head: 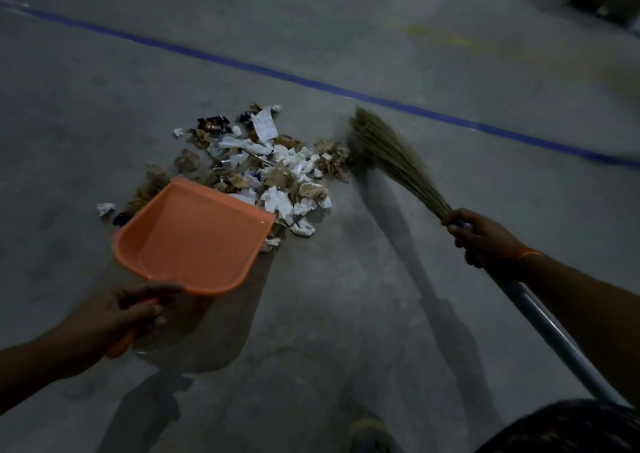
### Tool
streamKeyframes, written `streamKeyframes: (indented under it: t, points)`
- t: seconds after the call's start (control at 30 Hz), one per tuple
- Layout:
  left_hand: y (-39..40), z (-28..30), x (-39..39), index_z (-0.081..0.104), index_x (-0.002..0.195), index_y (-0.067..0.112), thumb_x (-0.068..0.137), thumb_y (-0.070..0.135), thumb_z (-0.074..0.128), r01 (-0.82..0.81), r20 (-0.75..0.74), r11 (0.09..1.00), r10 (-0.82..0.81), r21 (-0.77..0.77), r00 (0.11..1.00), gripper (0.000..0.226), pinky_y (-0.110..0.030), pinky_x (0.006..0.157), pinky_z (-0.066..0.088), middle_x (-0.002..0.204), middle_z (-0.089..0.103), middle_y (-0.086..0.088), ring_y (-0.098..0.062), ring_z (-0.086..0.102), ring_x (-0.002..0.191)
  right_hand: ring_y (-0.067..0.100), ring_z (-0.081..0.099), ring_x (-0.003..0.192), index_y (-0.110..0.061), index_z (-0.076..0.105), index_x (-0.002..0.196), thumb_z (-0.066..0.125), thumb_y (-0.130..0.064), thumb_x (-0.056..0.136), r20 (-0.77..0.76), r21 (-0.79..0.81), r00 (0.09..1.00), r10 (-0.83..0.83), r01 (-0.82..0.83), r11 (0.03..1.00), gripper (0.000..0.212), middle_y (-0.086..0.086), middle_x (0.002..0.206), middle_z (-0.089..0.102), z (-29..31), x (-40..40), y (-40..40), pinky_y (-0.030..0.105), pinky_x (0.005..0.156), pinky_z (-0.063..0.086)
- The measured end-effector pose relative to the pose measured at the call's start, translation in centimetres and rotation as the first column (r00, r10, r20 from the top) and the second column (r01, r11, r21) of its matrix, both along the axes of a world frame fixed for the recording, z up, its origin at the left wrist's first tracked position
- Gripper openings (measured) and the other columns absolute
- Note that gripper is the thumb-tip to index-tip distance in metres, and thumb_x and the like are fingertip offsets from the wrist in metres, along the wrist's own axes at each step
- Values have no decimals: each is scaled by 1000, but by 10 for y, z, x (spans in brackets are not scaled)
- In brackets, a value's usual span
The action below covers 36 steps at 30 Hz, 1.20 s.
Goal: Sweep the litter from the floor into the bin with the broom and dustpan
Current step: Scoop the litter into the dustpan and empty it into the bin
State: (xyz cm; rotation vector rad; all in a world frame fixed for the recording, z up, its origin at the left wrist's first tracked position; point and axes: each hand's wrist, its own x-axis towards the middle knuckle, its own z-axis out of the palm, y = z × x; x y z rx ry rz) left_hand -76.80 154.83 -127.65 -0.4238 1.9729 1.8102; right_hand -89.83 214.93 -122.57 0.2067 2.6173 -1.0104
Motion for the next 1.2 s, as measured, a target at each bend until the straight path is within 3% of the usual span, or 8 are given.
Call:
streamKeyframes:
  t: [0.2,0.23,0.33,0.43,0.6,0.87,1.13,1.2]
  points:
    - [10,5,14,75,114,14,90,-6,64,53,59,998,-54,24,997,33,-21,56,53,105,76,-13,-18,69,72,27,64,56,-30,57,105,52,-22,100,-5,45,1000,2,-2,999,10,18,91,61,0,3,6,33,50,51]
    - [8,7,17,76,113,16,85,5,75,63,88,997,-66,37,994,30,-22,57,52,107,76,-12,-18,69,75,28,65,57,-31,56,105,52,-22,100,-2,68,1000,1,-1,998,11,18,93,62,-2,3,8,33,50,51]
    - [3,4,30,75,119,16,62,37,93,109,138,994,-112,33,984,63,-23,56,48,101,72,-23,-23,64,75,30,66,60,-32,55,106,50,-22,101,-3,131,1000,-21,21,991,12,14,95,62,-8,0,16,33,51,51]
    - [1,3,40,69,122,3,84,4,73,11,185,991,-36,135,982,37,-19,46,45,86,65,-28,-19,62,62,31,64,58,-30,56,107,49,-21,101,0,153,999,-32,32,988,13,16,97,61,-11,-6,19,35,52,49]
    - [-7,7,42,76,112,12,35,31,102,48,231,988,-81,143,969,84,-24,56,51,86,68,-19,-20,65,70,32,64,62,-29,55,111,48,-20,101,59,197,998,-7,-5,980,14,17,97,60,-19,-17,19,38,55,51]
    - [-18,-3,44,75,114,7,53,18,87,83,284,985,-125,154,951,63,-26,58,48,86,67,-20,-23,60,74,32,66,63,-33,56,108,48,-23,101,99,227,992,83,-104,968,14,12,98,61,-35,-28,15,35,53,53]
    - [-17,-22,39,73,117,4,57,8,90,75,302,986,-117,147,946,62,-23,52,49,84,68,-23,-19,65,65,27,61,59,-35,56,105,47,-21,102,141,160,976,164,-186,969,17,14,96,58,-46,-28,2,34,52,52]
    - [-17,-25,35,73,119,10,54,17,91,83,302,986,-124,148,945,68,-25,56,50,90,69,-26,-20,65,71,25,62,58,-35,55,104,46,-22,102,157,146,967,202,-225,963,17,15,96,58,-47,-27,-1,32,52,52]
